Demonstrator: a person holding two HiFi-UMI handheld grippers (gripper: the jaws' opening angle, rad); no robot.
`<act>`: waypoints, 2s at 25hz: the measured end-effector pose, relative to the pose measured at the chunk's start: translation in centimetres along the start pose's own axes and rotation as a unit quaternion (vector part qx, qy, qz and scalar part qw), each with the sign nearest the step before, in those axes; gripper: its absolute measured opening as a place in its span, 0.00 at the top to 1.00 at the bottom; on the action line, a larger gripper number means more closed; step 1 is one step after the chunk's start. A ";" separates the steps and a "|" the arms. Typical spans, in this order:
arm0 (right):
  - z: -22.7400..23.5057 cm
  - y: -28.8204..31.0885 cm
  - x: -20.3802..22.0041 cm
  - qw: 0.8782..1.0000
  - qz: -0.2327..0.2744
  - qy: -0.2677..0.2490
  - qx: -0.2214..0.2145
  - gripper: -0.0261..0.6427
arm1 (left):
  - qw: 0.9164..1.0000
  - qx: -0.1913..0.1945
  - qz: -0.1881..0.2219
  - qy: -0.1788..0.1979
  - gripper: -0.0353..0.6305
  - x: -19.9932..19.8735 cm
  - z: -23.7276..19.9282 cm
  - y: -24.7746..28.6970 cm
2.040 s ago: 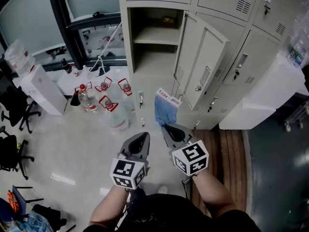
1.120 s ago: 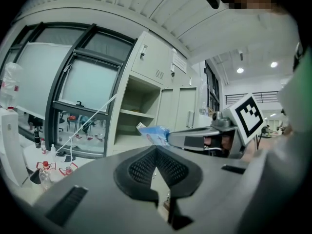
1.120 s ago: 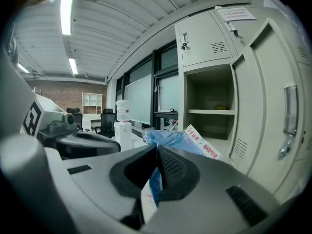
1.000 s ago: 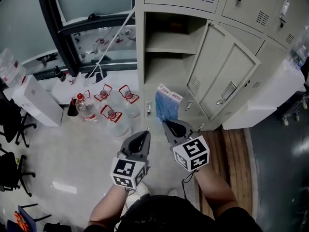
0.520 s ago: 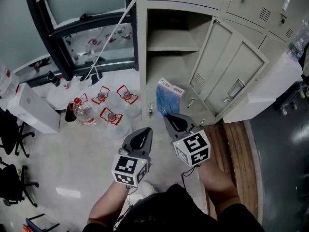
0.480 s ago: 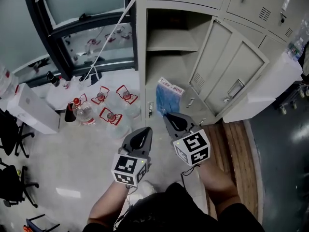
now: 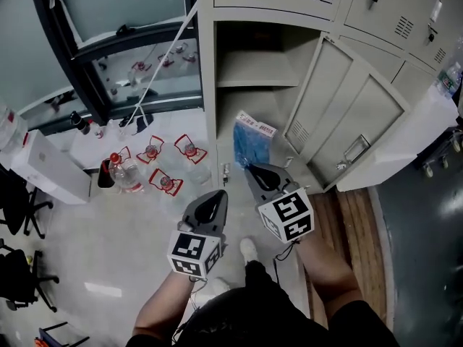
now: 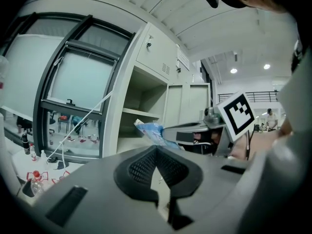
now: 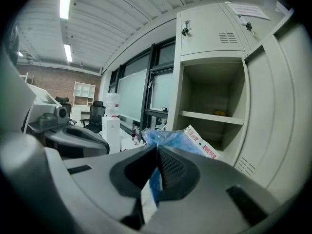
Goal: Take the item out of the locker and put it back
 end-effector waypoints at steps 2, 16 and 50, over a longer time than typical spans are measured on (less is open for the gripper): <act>1.1 1.3 -0.1 1.000 0.000 -0.001 -0.008 0.95 | 1.000 -0.008 0.000 -0.001 0.94 -0.3 -0.7 1.2; 8.4 11.5 0.9 0.999 -0.012 -0.008 -0.033 0.95 | 0.999 -0.042 0.005 -0.007 0.94 -1.9 -5.9 10.4; 10.5 24.3 6.7 0.994 -0.099 -0.033 -0.033 0.95 | 0.998 -0.047 -0.014 -0.036 0.94 0.2 -12.2 15.6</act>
Point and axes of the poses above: the fingertips, and each gripper's own axes: y forward along the fingers, z to its right, x out of its underside, the point moved 2 cm from there along -y, backward along the fingers, and after that the axes turned 13 degrees about x, right-handed, at the moved point
